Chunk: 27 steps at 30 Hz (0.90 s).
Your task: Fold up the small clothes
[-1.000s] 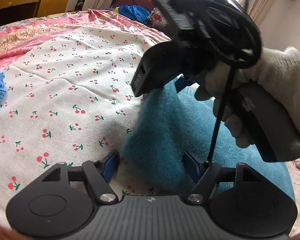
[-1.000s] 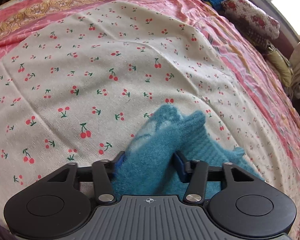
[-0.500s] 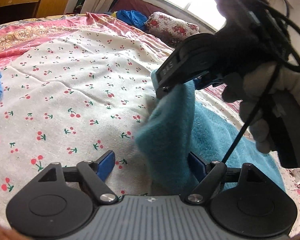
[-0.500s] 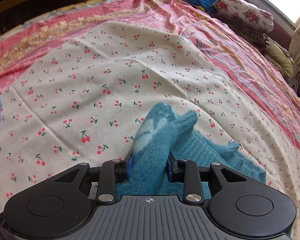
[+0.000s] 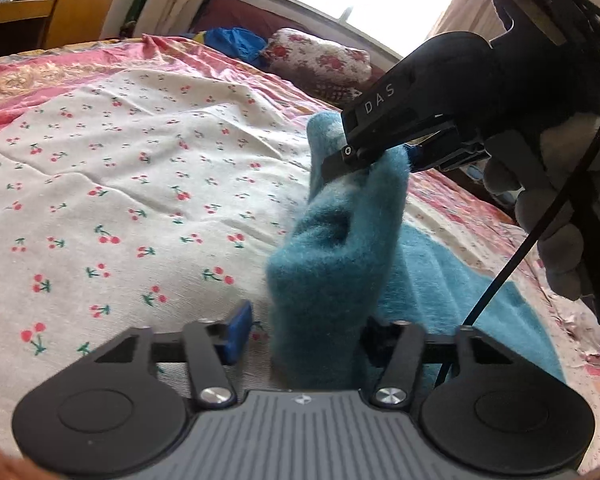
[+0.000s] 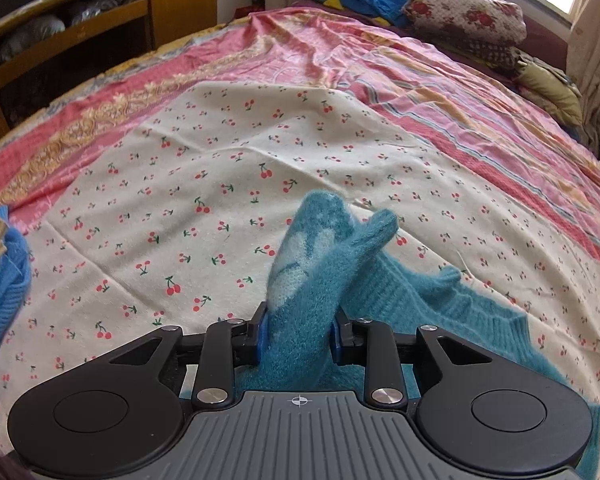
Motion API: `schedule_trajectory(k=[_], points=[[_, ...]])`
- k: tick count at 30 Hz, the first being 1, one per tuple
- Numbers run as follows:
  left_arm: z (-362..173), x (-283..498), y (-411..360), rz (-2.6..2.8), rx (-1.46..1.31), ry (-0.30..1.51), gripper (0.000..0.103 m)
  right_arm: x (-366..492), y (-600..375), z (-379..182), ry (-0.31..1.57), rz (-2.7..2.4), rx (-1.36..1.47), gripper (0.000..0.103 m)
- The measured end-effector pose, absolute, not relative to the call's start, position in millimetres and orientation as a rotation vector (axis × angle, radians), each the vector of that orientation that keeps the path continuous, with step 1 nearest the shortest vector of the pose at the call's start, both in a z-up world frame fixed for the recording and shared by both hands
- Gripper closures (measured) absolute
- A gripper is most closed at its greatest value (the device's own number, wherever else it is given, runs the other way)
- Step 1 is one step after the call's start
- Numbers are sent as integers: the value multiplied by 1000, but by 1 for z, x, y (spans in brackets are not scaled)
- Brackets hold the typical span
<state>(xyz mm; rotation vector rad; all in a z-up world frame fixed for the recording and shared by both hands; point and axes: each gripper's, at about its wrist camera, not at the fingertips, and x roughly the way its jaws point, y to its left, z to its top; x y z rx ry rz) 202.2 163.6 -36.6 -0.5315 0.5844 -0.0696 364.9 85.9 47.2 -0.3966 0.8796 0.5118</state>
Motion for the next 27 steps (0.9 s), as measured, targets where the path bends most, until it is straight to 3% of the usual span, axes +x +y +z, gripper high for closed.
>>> schedule_trajectory(k=[4, 7, 27], points=[[-32, 201, 156, -88, -496, 567, 65, 362, 74, 52, 876, 513, -359, 77], [-26, 196, 147, -92, -451, 540, 69, 360, 64, 57, 867, 511, -332, 77], [15, 183, 93, -110, -300, 485, 72, 352, -13, 91, 823, 498, -153, 78]])
